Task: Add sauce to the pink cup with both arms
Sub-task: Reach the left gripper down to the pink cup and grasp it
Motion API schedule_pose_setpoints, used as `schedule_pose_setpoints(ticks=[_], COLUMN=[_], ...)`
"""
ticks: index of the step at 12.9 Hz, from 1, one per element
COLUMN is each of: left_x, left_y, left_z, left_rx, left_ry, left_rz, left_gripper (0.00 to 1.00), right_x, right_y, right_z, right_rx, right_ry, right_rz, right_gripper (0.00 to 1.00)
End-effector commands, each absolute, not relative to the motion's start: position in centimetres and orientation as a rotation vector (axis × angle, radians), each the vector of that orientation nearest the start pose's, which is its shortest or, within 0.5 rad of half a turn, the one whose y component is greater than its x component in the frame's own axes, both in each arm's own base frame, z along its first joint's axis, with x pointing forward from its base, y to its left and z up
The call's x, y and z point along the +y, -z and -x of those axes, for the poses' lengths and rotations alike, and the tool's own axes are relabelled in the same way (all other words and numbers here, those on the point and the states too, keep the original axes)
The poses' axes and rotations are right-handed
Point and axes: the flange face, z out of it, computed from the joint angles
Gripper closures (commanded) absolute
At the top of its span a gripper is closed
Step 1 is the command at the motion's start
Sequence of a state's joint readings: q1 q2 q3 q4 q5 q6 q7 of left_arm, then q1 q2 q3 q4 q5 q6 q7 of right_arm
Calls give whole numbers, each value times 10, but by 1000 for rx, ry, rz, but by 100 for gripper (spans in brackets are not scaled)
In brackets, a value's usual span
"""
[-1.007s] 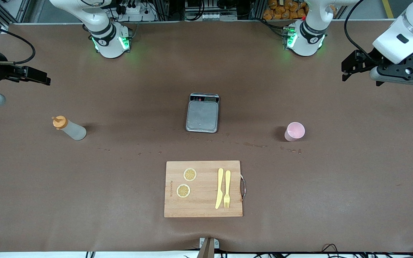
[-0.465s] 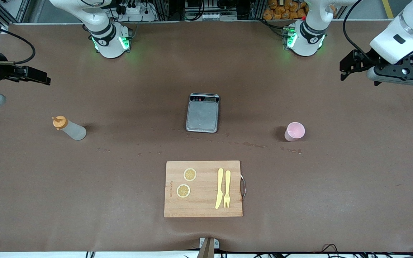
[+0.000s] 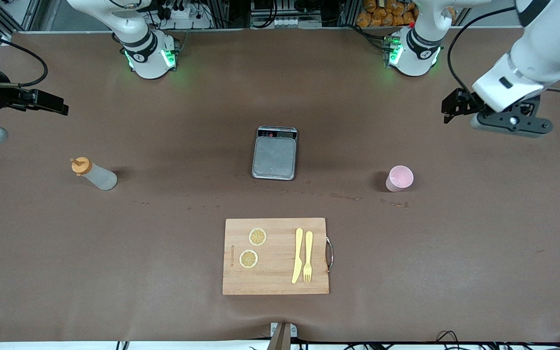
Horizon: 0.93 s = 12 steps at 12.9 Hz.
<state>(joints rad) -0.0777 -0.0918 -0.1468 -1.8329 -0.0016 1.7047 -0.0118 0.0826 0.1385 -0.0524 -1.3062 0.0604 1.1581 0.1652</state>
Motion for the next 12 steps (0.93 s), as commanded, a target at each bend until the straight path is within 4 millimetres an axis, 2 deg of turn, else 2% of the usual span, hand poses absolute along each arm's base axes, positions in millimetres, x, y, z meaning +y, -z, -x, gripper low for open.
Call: schedule_pose_setpoints(ticks=[1,5,9,10,11,12], left_x=[-124,-131,-125,-124,-123,-120], left_y=[-526,-455,-386,-369,-351,-343], left_z=[-514,-524,-531,-536,-540,-541], left_rx=[290,300,275,266,257,246], left_ry=[-82,-124,-108,-128,-150,-169], left_rz=[3150,3154,3167,3171,3174,3174], left_gripper=[0,0,0,0,0,0], right_x=[25,14,15,20,39,57], right_y=[-641,-643,-642,-639,-631,-619], right_z=[-549,-552,-552,-553,-555,-559], right_rx=[198,218,220,218,173,130], right_ry=[-425,-391,-400,-409,-431,-462], right_rz=[3091,3089,3139,3201,3290,3388], right_gripper=[0,0,0,0,0,0])
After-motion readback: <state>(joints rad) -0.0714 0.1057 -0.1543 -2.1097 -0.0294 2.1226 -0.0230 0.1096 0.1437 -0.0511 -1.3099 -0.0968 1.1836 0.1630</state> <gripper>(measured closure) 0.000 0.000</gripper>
